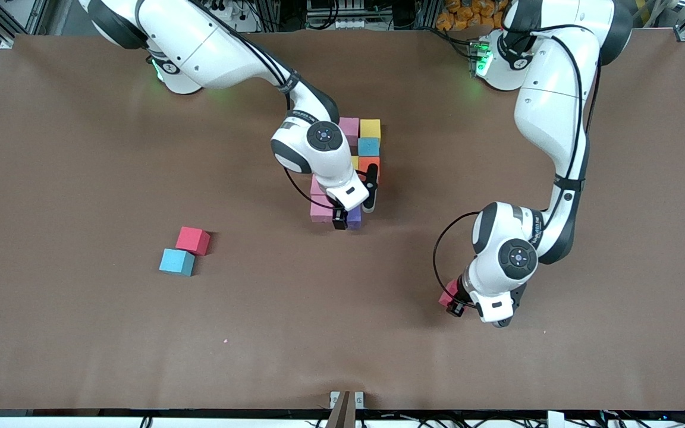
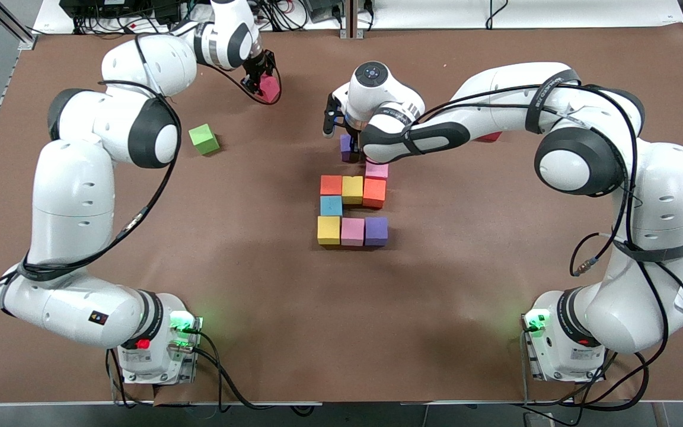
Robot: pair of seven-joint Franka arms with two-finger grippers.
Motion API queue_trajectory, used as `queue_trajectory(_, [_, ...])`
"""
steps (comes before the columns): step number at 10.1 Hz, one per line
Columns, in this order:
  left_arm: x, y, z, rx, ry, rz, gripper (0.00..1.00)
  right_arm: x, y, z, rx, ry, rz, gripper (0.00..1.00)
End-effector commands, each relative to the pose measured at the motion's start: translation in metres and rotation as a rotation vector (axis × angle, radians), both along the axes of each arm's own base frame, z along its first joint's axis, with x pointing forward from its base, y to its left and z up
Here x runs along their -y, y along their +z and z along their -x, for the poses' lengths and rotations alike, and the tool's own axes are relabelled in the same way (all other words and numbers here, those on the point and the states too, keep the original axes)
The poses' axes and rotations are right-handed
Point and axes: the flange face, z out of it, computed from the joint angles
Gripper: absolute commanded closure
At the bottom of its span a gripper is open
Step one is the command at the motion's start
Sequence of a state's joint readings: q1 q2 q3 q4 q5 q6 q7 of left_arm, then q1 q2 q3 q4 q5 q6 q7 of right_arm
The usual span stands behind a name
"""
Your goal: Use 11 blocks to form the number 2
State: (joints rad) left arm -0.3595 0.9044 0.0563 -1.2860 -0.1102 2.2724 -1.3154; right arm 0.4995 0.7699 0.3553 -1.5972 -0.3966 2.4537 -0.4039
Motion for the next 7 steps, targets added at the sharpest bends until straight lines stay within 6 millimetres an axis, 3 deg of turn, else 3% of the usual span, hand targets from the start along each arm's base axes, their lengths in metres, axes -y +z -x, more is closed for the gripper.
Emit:
queue_trajectory(1, [0.000,0.018,0.012,-0.031,0.096,0.022,0.39,0.003,0.001,0.002,0.002,0.005,0.003,0.14])
queue_trajectory(3, [0.004,0.031,0.030,-0.072,0.113,0.029,0.42,0.002,0.003,0.004,0.001,0.005,0.006,0.00])
queue_trajectory(5, [-0.002,0.048,0.054,-0.097,0.130,0.024,0.43,0.002,0.010,0.006,0.005,0.006,0.004,0.00])
queue_trajectory(7, [0.003,0.056,0.075,-0.120,0.151,0.030,0.43,0.007,0.039,0.012,0.016,0.011,0.030,0.00])
